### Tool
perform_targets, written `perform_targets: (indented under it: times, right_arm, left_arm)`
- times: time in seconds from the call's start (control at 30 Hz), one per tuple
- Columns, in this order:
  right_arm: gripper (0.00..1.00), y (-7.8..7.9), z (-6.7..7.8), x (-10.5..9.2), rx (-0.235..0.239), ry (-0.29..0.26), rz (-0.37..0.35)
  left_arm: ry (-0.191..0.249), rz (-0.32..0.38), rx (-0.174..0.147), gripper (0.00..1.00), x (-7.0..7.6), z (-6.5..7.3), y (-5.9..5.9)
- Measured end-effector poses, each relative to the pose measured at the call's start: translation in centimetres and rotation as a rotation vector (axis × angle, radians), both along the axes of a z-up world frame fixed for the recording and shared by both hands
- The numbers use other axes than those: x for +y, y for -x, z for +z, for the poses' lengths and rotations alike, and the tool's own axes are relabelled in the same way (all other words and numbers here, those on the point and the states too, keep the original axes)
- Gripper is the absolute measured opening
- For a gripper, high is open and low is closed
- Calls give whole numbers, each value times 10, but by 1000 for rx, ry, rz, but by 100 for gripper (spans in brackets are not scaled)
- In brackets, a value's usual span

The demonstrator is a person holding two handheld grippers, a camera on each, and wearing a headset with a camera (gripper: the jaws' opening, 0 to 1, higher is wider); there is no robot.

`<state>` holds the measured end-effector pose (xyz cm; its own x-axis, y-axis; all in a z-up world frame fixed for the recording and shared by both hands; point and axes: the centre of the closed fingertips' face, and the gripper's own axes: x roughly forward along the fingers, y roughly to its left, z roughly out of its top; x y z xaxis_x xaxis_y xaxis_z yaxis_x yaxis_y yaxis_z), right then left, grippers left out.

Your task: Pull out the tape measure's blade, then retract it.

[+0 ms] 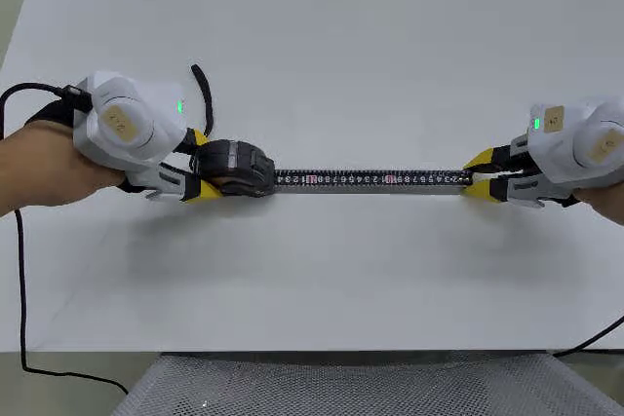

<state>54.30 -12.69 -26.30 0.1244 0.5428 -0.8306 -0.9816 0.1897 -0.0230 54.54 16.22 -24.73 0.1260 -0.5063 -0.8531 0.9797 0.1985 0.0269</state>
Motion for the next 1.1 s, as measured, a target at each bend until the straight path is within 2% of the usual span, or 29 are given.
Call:
perform_targets:
  times: [0.33,0.73,1.1]
  right_arm:
    - [9,0,-1,2,16,32,29]
    - [10,0,-2,1,35,72,59]
    - [14,4,-2,3,59,71,50]
  left_arm:
    - [-12,8,1,27,0,0,-1]
    - [0,34,20,28,-1,0,0]
    - [-5,31,28,28,-1,1,0]
